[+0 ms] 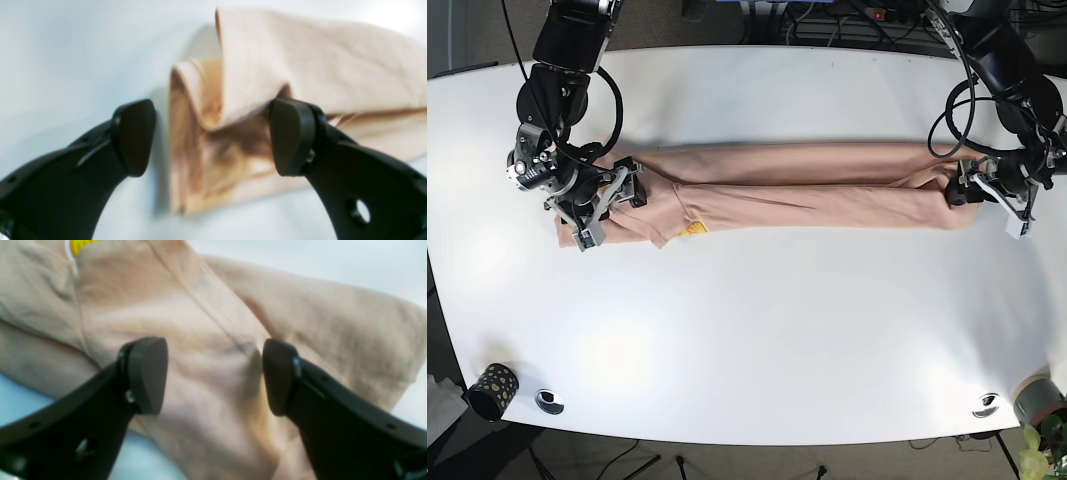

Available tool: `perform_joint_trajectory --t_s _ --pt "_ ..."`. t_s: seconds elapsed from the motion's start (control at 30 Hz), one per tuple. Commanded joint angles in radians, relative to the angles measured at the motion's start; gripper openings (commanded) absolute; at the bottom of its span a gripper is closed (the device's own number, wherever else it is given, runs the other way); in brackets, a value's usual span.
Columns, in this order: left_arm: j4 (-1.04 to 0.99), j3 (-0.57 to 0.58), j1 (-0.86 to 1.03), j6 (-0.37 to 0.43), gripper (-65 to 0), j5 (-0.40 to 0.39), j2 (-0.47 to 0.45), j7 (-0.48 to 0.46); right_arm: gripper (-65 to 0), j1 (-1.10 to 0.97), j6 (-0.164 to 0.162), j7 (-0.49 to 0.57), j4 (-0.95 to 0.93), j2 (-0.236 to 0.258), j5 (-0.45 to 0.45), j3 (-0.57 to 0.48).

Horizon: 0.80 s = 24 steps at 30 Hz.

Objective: Fold the T-shirt properly
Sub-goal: 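Hold both strip ends and stretch the strip taut between grippers, then release the strip end with the left gripper and move it toward the middle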

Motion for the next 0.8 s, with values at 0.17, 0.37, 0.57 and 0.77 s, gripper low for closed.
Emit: perform_joint_trajectory --t_s 0.17,0.37,0.57,0.77 --pt "-0.071 0.005 -0.022 -0.001 -14.6 -0.007 -0.005 0.012 -22.0 0.018 0.006 0.01 0.022 0.011 0.019 0.005" --pt "-0.072 0.078 -0.017 -0.001 -25.7 -0.016 -0.005 0.013 -22.0 0.02 0.006 0.01 0.022 -0.006 0.019 0.005" --pt "-0.066 0.147 -0.016 -0.001 -60.1 -0.02 -0.005 0.012 -22.0 0.02 0.006 0.01 0.022 -0.017 0.019 0.005" --pt "0.046 0.164 0.003 -0.001 -61.0 -0.02 0.004 0.018 -22.0 0.02 0.006 0.01 0.022 -0.034 0.019 0.005"
